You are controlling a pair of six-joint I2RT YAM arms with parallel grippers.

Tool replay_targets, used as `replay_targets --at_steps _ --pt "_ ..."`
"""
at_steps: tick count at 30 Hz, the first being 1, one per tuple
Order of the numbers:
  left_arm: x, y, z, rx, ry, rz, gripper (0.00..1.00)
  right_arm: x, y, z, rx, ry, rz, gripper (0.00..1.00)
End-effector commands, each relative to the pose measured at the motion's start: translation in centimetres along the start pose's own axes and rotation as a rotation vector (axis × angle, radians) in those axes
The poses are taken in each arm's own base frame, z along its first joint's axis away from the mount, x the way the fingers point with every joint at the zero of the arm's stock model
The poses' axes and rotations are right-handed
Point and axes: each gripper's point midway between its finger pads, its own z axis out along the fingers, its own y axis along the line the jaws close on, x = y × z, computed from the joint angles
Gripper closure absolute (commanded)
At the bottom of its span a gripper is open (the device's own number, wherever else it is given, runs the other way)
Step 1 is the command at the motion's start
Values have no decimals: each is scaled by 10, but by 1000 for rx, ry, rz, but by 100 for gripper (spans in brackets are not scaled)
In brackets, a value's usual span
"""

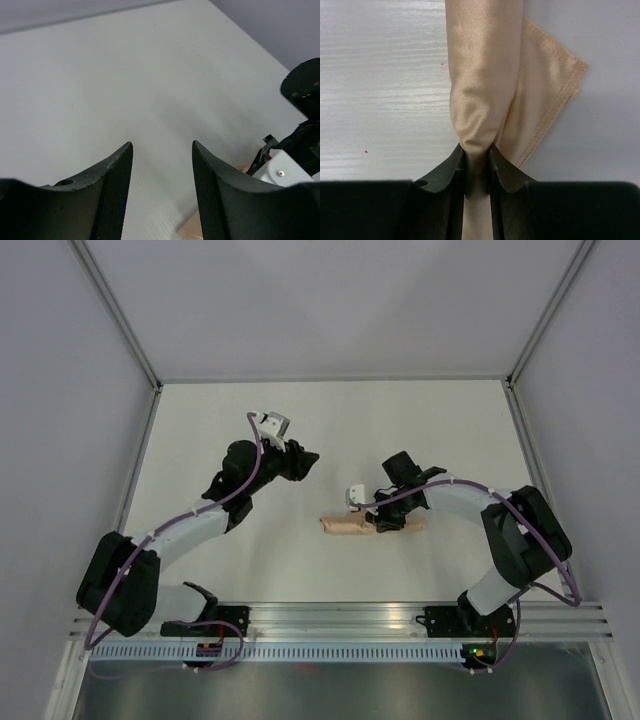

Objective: Fold the napkin, place the utensils inside, and roll it up
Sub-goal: Roll the napkin at the center of the board.

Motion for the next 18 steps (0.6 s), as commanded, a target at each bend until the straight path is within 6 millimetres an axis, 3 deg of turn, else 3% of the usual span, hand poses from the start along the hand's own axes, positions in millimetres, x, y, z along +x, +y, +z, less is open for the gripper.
replay_targets --at_steps 1,6,7,8,10,12,13,18 --pt "-40 -2 -18 -36 -161 52 44 41 31 11 -169 137 118 99" --pt "-52 -24 -39 -1 -235 189 43 46 16 14 -200 148 186 99" --pt "-52 -44 -41 42 -243 230 43 47 18 13 -219 155 199 100" --pt "-49 -50 -42 43 -243 333 43 45 12 13 -218 150 204 100" --pt "-33 -75 -39 63 -218 422 43 50 14 15 -252 164 236 100" --pt "-22 -85 -36 51 -197 510 42 52 10 17 -259 169 251 99" --pt "-10 -102 -33 92 -177 534 41 52 10 16 -267 176 260 100" --pt "36 -125 -19 160 -79 640 40 54 3 18 -285 180 298 100"
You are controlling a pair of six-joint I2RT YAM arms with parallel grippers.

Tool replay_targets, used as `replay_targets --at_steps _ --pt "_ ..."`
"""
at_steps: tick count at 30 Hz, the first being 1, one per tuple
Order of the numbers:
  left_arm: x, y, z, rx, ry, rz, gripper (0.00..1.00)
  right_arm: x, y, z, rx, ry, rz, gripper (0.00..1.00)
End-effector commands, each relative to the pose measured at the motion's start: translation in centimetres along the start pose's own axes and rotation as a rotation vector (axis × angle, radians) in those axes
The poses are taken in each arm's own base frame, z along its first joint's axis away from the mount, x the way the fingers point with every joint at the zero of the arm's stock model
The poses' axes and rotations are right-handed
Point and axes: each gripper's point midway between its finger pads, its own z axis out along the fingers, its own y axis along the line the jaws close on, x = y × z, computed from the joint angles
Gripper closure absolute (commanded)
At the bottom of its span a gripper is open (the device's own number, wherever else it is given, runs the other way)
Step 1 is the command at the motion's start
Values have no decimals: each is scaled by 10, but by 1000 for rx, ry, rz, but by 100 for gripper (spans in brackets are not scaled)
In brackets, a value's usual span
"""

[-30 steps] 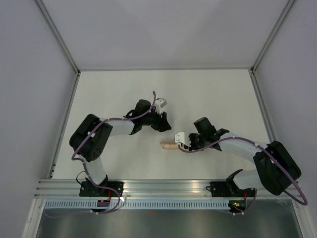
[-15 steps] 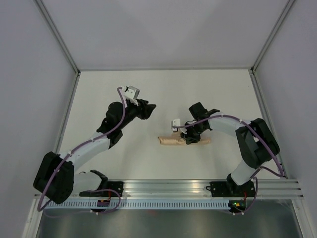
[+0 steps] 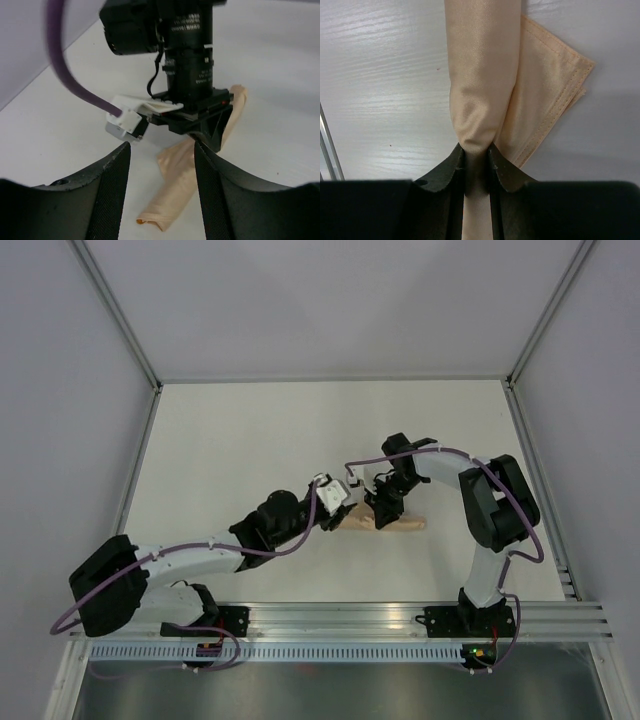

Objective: Fold the napkin, place the utensils inside, and roll it up
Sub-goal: Roll the napkin at the center of the board.

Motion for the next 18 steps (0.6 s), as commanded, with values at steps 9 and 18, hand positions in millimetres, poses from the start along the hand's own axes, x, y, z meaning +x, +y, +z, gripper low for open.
replay_targets --at_steps 9,18 --pt "73 -59 33 138 180 272 39 55 -11 18 -33 193 91 100" --pt "102 -73 58 196 235 347 28 55 -13 17 -41 203 115 100"
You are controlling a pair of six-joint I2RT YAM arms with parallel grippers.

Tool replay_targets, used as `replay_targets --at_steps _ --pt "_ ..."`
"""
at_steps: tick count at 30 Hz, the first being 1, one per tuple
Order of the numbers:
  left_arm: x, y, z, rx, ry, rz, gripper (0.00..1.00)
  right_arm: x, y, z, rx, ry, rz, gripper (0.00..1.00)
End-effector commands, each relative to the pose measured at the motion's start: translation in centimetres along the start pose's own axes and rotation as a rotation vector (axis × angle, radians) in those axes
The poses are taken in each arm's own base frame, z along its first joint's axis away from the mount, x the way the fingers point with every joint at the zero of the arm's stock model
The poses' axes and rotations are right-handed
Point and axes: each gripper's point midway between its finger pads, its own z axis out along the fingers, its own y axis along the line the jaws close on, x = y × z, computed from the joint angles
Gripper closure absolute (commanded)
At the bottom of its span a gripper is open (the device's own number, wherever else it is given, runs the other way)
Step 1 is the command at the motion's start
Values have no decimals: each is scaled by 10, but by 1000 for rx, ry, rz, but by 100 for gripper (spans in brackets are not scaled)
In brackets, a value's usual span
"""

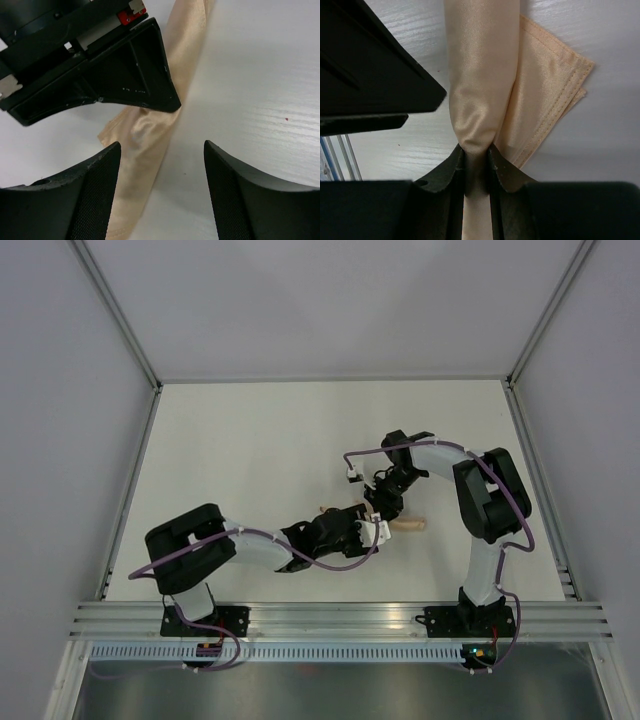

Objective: Fold the napkin, place the utensils inside, and roll it up
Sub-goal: Roll the napkin at the center of the board.

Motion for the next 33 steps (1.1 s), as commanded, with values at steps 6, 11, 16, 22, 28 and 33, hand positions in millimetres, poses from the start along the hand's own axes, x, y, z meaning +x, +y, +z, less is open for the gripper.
replay_targets --at_steps 6,11,16,22,28,33 --pt "-17 9 29 -13 -32 101 30 53 -18 18 28 198 45 100" --pt "-7 6 36 13 -8 97 34 53 -18 17 27 202 53 99" --pt "1 3 42 40 25 79 38 54 -19 16 28 203 61 99" --pt "16 -1 48 93 101 47 52 52 -18 15 23 205 75 99" --pt "19 -10 49 154 124 7 73 45 -16 10 14 174 92 84" --pt "23 -18 49 198 143 -8 87 33 -12 -1 18 131 106 52"
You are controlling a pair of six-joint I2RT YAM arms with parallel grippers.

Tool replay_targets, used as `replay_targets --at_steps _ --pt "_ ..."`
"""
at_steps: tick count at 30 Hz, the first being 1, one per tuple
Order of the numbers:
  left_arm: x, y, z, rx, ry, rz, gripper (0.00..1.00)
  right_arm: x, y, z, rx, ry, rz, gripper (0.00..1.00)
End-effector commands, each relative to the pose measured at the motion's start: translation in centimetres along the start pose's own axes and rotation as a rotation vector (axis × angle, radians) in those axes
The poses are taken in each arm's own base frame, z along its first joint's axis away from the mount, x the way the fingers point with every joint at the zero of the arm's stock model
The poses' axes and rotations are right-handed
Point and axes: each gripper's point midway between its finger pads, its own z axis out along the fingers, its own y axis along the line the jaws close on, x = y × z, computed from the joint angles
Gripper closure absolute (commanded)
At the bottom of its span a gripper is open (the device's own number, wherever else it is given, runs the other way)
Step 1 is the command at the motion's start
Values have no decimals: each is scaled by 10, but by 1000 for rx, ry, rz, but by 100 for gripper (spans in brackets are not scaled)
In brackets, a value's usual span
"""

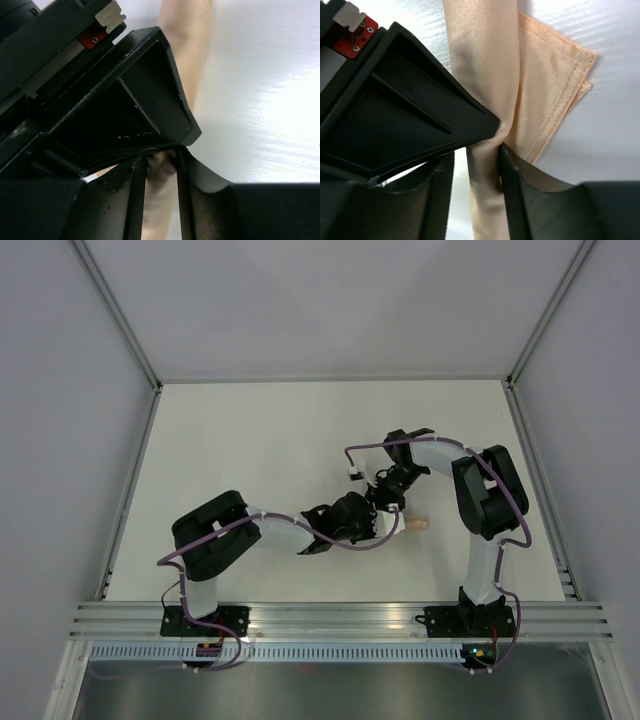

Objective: Fold the napkin, place the utensils inside, and roll it up
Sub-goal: Roll the napkin at the center of the board.

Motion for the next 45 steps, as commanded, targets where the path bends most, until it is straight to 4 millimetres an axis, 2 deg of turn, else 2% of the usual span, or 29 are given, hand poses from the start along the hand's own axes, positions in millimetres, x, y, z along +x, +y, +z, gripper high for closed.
replay_targets --at_steps 1,5,8,18,21,22,24,25,30,32,34,35,37,38,40,41,42,43,44,45 --pt "10 -20 6 93 34 -40 88 26 -20 1 67 104 11 50" --pt "14 -26 7 141 53 -73 91 12 -17 -15 91 43 26 43" --pt "14 -28 7 171 52 -102 92 2 -19 -31 130 -13 34 42" --pt "15 -31 6 237 60 -192 92 -18 -50 -102 321 -231 133 40" --pt "18 -30 5 263 74 -236 92 -23 -59 -128 372 -342 163 40" --pt "18 -32 3 282 75 -250 92 -21 -62 -143 403 -384 193 40" --pt "21 -28 3 296 81 -295 92 -26 -59 -161 414 -460 177 40" --pt "25 -26 1 311 95 -322 92 -19 -63 -174 435 -499 205 40" --pt "30 -24 0 384 116 -425 92 -16 -46 -210 480 -629 171 40" --pt "35 -25 -3 424 142 -474 92 -11 -39 -207 496 -635 132 40" --pt "35 -24 -1 459 142 -508 92 -14 -22 -213 542 -655 56 39" --pt "38 -25 -2 469 160 -526 92 -9 -20 -205 556 -656 39 38" --pt "38 -23 1 492 163 -551 92 -12 -8 -211 630 -655 -62 36" --pt "39 -23 1 501 168 -560 92 -5 -4 -200 628 -639 -76 37" --pt "42 -22 1 515 190 -575 92 -6 6 -193 681 -592 -188 36" --pt "43 -22 2 521 195 -581 92 2 7 -178 677 -562 -201 36" --pt "41 -20 1 525 201 -587 92 -4 15 -171 695 -540 -273 36" --pt "43 -19 2 533 203 -595 92 -5 12 -167 742 -498 -308 36" --pt "43 -19 2 538 209 -603 92 4 12 -147 735 -467 -308 36" --pt "41 -16 2 542 207 -607 92 -5 22 -137 739 -453 -377 36"
